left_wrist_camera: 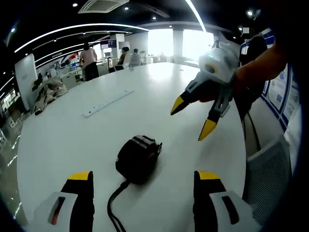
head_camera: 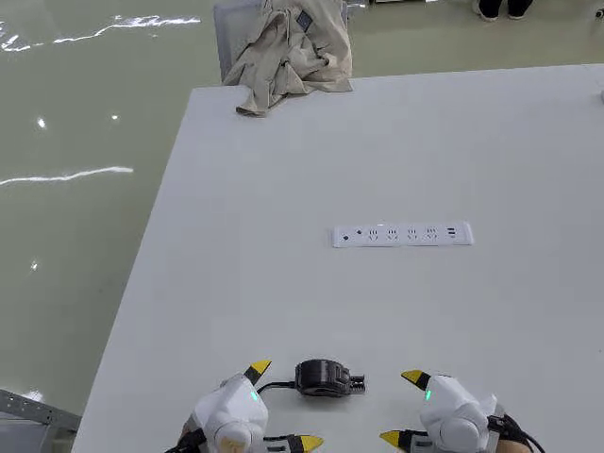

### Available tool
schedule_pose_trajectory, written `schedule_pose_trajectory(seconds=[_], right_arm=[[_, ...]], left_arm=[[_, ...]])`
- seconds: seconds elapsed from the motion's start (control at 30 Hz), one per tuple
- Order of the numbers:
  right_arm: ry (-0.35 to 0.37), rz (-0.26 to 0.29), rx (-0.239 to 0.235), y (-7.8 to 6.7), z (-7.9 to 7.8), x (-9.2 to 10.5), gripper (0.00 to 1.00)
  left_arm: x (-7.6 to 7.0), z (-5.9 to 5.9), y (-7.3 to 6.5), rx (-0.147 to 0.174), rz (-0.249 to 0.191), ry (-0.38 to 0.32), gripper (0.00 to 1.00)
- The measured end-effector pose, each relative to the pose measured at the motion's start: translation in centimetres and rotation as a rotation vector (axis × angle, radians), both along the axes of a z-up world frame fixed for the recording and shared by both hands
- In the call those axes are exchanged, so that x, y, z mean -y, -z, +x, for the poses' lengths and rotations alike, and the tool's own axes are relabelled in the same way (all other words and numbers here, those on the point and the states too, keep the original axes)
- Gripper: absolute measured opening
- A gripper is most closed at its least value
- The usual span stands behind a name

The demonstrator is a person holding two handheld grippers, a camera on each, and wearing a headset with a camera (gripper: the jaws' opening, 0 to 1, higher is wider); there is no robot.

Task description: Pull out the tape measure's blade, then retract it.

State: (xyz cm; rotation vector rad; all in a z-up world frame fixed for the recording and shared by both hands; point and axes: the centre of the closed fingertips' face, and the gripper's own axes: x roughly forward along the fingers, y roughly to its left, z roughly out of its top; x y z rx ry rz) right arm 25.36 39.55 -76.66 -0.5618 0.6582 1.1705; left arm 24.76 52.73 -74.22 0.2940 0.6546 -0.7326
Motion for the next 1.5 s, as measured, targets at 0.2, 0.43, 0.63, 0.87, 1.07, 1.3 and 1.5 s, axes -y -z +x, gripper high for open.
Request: schedule_pose_trajectory(seconds=[0.2,0.43,0.63,0.87,1.07,1.3,1.5], right_arm=[[-0.044,-0.015,-0.004,0.8,0.2,-0.2,0.56],[-0.094,-0.025,-0.004,1.3,0.5,-0.8,0.53],[-0.131,-0.034,-0.015,2.0,1.0,-1.3,0.52],[-0.168,-0.035,-0.019,2.7,1.5,-1.8,0.51],[-0.204,-0.049,-0.024,3.3,1.9,-1.9,0.49],[-0.235,-0.052,-0.031,3.8,2.3,-2.3,0.46],[-0.240,-0.041,-0.042,4.2,2.6,-2.8,0.41]], left_arm=[[0.5,0.4,0.5,-0.005,0.031,0.059,0.81],[1.1,1.0,0.8,-0.009,0.067,0.126,0.79],[1.7,1.5,1.2,-0.021,0.081,0.161,0.75],[2.1,2.1,1.5,-0.027,0.089,0.180,0.74],[2.7,2.7,1.9,-0.035,0.096,0.209,0.71],[3.1,3.2,2.8,-0.053,0.131,0.261,0.68],[3.3,3.7,3.3,-0.067,0.149,0.288,0.67]])
